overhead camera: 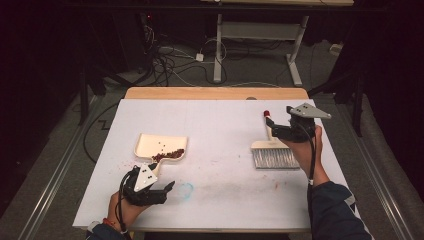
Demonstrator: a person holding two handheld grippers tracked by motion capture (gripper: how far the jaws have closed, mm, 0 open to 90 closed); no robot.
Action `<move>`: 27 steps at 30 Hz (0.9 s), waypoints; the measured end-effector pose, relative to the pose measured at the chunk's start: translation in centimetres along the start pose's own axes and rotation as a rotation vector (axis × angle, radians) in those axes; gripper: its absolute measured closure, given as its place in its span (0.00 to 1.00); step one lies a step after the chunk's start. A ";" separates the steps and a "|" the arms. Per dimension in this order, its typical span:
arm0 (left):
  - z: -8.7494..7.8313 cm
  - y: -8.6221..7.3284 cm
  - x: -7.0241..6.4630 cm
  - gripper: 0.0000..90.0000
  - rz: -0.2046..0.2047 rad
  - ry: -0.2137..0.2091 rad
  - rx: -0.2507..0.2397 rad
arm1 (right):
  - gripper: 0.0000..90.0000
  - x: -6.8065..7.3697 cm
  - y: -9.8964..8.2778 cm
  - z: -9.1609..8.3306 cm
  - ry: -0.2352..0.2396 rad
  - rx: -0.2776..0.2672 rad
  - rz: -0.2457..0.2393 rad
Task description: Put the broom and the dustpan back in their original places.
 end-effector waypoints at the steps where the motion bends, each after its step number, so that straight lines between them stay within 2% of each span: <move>1: 0.0 0.0 0.0 0.21 0.003 0.001 0.002 | 0.19 0.2 0.1 -0.1 0.002 -0.003 -0.006; 14: 0.1 0.0 -0.2 0.21 0.012 -0.010 0.004 | 0.20 2.7 1.0 -1.7 0.056 -0.029 -0.068; 27: 0.0 0.0 -0.1 0.21 0.010 -0.002 0.002 | 0.20 3.2 1.1 -3.6 0.062 -0.052 -0.101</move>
Point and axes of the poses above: each handheld gripper's, and its own axes: z roughly forward along the jaws, y roughly out of its top, x roughly to its left, the point moved 9 cm from there along z, roughly forward along the jaws, and after that the axes turned 11 degrees about y, right-handed, at the moved point
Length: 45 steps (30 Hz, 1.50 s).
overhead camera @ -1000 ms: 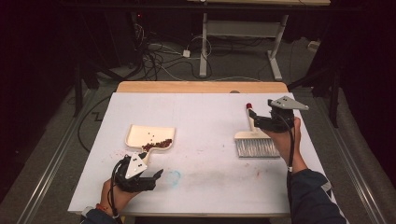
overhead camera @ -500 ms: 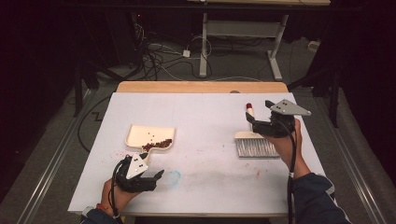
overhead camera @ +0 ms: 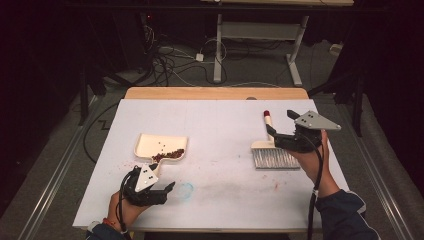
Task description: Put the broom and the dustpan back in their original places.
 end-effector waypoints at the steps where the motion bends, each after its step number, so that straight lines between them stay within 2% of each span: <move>1: 0.0 0.0 0.0 0.21 0.001 0.000 0.000 | 0.20 0.1 0.0 -0.2 0.001 -0.001 0.001; 4: 0.0 0.0 0.0 0.21 0.002 0.000 -0.001 | 0.20 0.3 0.1 -0.7 0.011 -0.008 -0.003; 7: 0.0 0.1 0.0 0.21 0.009 0.002 -0.001 | 0.19 0.8 0.2 -1.2 0.053 -0.021 0.001; 15: -0.1 0.1 -0.1 0.21 0.012 0.001 -0.002 | 0.19 1.6 0.0 -2.4 0.044 -0.027 -0.055; 22: -0.1 0.1 -0.1 0.21 0.015 0.001 -0.003 | 0.19 2.0 -0.6 -3.3 0.045 -0.034 -0.078; 26: 0.0 0.1 -0.1 0.21 0.017 0.001 -0.002 | 0.19 2.3 -0.6 -3.9 0.044 -0.061 -0.096; 30: -0.1 0.2 0.0 0.21 0.031 0.006 -0.008 | 0.19 2.7 -0.9 -4.2 0.053 -0.056 -0.113; 45: -0.1 0.3 -0.1 0.21 0.036 0.008 -0.011 | 0.19 3.0 -2.3 -5.5 0.046 -0.036 -0.119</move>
Point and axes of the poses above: each handheld gripper's, and its own axes: z roughly forward along the jaws, y roughly out of its top, x roughly to its left, the point moved 9 cm from there along z, roughly forward along the jaws, and after that the axes turned 11 degrees about y, right-handed, at the moved point
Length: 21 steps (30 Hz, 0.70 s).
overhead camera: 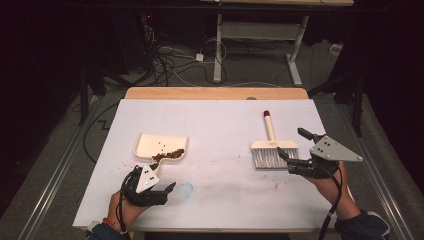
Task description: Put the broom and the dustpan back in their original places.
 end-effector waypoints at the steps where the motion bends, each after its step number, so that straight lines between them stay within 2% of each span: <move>1: 0.0 0.0 0.0 0.21 0.000 0.000 0.001 | 0.19 0.0 -0.1 -0.1 0.001 -0.001 -0.005; 6: 0.0 -0.1 -0.1 0.21 -0.007 -0.006 0.010 | 0.19 0.3 -0.7 -0.6 0.003 0.006 -0.010; 17: 0.1 0.0 -0.1 0.21 0.006 -0.005 0.006 | 0.19 1.1 -2.3 -1.3 0.019 0.022 -0.041; 21: 0.1 0.0 -0.2 0.21 0.003 -0.005 0.006 | 0.19 1.4 -3.0 -1.5 0.027 0.029 -0.034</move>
Point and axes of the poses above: each handheld gripper's, and its own axes: z roughly forward along the jaws, y roughly out of its top, x roughly to its left, the point moved 9 cm from there along z, roughly forward along the jaws, and after that the axes turned 11 degrees about y, right-handed, at the moved point
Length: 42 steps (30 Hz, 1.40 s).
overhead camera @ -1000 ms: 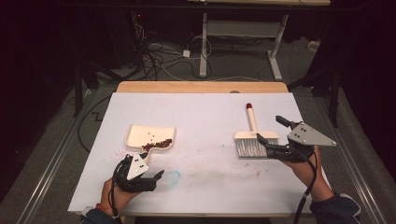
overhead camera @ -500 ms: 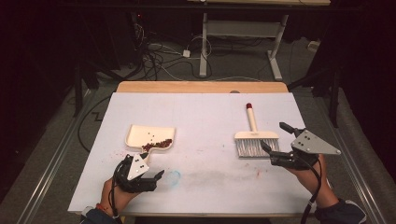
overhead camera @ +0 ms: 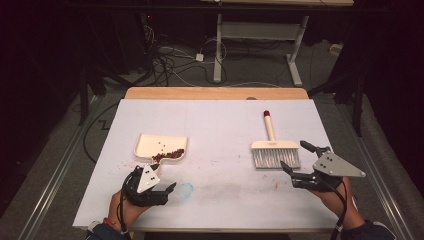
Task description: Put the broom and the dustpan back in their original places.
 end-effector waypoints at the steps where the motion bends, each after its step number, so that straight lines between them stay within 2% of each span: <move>1: 0.0 0.0 0.0 0.21 0.000 0.000 -0.001 | 0.19 0.1 -0.2 -0.1 0.003 0.000 -0.001; 13: 0.1 0.1 -0.4 0.21 -0.005 -0.017 0.005 | 0.19 0.9 -3.5 -0.5 0.019 0.038 0.014; 17: 0.2 0.1 -0.3 0.21 0.012 -0.014 0.001 | 0.19 1.2 -4.5 -0.6 0.011 0.054 0.014; 23: 0.3 0.2 -0.5 0.21 0.023 -0.016 -0.003 | 0.19 2.0 -6.2 -0.4 0.032 0.098 0.020; 28: 0.4 0.2 -0.6 0.21 0.013 -0.027 0.000 | 0.19 2.4 -7.3 -0.3 0.050 0.112 0.033; 33: 0.3 -0.1 -0.6 0.21 0.013 -0.027 0.005 | 0.19 2.4 -7.4 -0.2 0.054 0.111 0.038; 35: 0.2 -0.1 -0.5 0.21 0.029 -0.018 -0.001 | 0.19 2.5 -7.3 -0.2 0.056 0.110 0.033; 36: 0.1 -0.1 -0.7 0.21 0.020 -0.024 0.003 | 0.19 2.5 -7.2 -0.2 0.056 0.114 0.033; 38: 0.1 -0.2 -0.6 0.21 0.046 -0.015 0.001 | 0.19 2.7 -7.0 -0.3 0.062 0.102 0.033; 42: -0.1 -0.2 -0.7 0.21 0.036 -0.021 0.001 | 0.19 2.7 -6.5 -0.4 0.047 0.093 0.027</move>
Point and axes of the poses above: each handheld gripper's, and its own axes: z roughly forward along the jaws, y roughly out of its top, x roughly to its left, the point moved 9 cm from there along z, roughly forward along the jaws, and after that the axes turned 11 degrees about y, right-handed, at the moved point
